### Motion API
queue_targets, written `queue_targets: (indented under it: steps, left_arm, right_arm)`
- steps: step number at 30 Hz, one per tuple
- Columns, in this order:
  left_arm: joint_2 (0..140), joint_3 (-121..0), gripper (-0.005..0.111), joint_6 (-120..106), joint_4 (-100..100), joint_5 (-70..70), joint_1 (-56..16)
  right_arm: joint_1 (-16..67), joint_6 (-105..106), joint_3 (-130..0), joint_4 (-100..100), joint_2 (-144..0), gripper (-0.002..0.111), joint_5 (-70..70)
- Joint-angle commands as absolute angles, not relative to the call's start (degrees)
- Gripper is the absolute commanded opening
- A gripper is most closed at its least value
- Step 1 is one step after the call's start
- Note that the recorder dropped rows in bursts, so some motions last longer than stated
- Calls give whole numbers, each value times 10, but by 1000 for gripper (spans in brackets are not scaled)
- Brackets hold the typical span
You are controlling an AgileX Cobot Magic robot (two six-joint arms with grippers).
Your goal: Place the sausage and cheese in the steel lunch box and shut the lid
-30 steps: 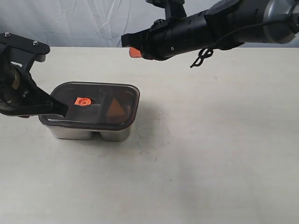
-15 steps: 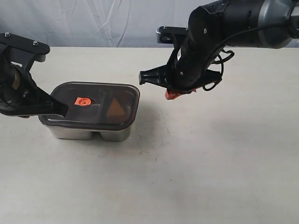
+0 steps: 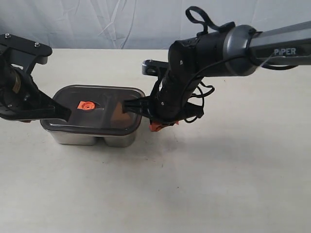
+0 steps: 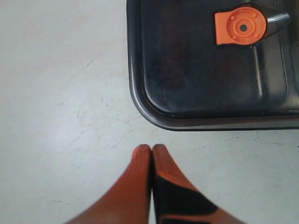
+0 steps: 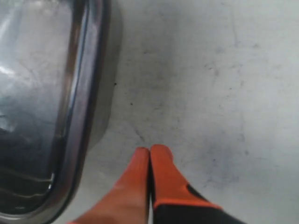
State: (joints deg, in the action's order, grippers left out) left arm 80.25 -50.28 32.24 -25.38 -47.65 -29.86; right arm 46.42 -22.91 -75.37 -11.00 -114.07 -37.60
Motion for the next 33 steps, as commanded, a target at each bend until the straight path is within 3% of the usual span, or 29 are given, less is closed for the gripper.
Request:
queue_targets:
  steps: [1, 10, 33]
  left_arm:
    - [797, -502, 0, 328, -253, -469, -298]
    - [797, -502, 0, 328, -252, -421, -298]
    - [773, -502, 0, 400, -327, -490, -298]
  right_arm:
    - [475, -229, -752, -113, -1144, -1, -376]
    - [484, -227, -753, -125, -1143, -1, -413]
    - [487, -223, -786, -115, -1134, -1, -396]
